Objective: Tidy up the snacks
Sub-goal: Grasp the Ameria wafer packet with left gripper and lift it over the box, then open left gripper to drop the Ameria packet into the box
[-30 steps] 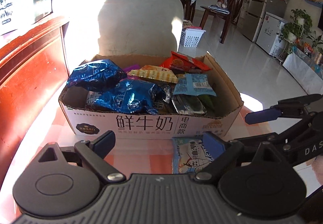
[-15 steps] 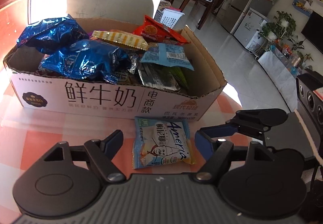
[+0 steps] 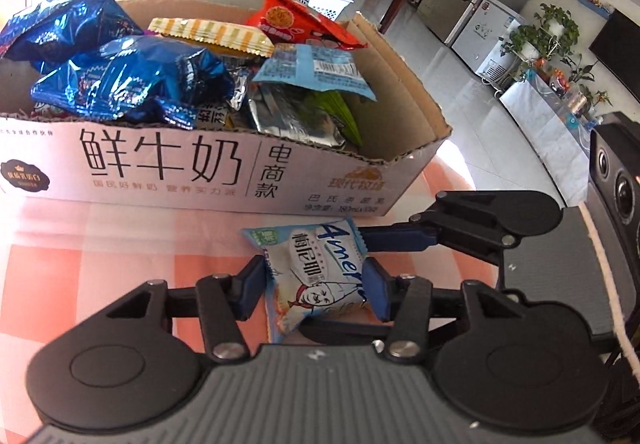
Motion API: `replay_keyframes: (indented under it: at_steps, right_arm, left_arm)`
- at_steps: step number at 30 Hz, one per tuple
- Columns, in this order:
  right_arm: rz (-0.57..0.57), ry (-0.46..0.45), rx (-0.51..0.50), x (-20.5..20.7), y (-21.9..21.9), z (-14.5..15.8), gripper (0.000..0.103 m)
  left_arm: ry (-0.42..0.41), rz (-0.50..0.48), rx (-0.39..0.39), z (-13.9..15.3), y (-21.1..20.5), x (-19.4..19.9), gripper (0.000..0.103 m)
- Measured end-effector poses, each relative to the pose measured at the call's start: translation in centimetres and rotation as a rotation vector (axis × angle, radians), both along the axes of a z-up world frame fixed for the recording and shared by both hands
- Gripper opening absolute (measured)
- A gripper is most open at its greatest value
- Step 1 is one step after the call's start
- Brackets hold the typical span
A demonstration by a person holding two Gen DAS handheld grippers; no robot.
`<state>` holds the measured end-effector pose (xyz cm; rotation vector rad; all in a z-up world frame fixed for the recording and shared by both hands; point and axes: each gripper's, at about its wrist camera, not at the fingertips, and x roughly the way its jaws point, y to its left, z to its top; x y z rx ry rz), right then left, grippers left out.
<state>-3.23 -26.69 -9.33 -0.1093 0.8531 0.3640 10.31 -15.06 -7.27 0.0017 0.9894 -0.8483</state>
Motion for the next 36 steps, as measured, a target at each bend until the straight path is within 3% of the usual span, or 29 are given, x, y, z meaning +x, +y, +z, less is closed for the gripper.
replay_keyframes:
  at_steps: [3,8,19,29,32,34,36]
  right_arm:
    - [-0.003,0.009,0.015,0.1,0.0,0.1,0.056]
    - [0.022,-0.009,0.005,-0.3,1.1,0.5,0.054]
    - [0.031,-0.193,0.023,-2.0,2.6,6.2,0.054]
    - [-0.064,-0.362,0.003,0.7,0.7,10.1,0.054]
    - [-0.139,-0.389,0.044,2.6,-0.1,10.4,0.053]
    - [-0.199,-0.419,0.056,3.9,-0.5,10.1,0.056]
    - [-0.263,-0.454,0.015,5.0,-0.4,9.7,0.061]
  left_arm:
    - [0.002,0.008,0.006,0.0,0.6,-0.3,0.044]
    - [-0.012,0.023,0.004,0.6,2.4,-1.2,0.043]
    - [-0.185,0.043,-0.020,7.2,4.2,-3.0,0.044]
    - [-0.366,0.027,-0.049,12.2,1.9,-0.2,0.045]
    - [-0.375,0.069,-0.091,12.6,1.4,1.9,0.057]
    - [-0.375,0.142,-0.100,12.4,1.4,3.0,0.075]
    - [-0.384,0.246,-0.079,12.0,2.0,3.8,0.086]
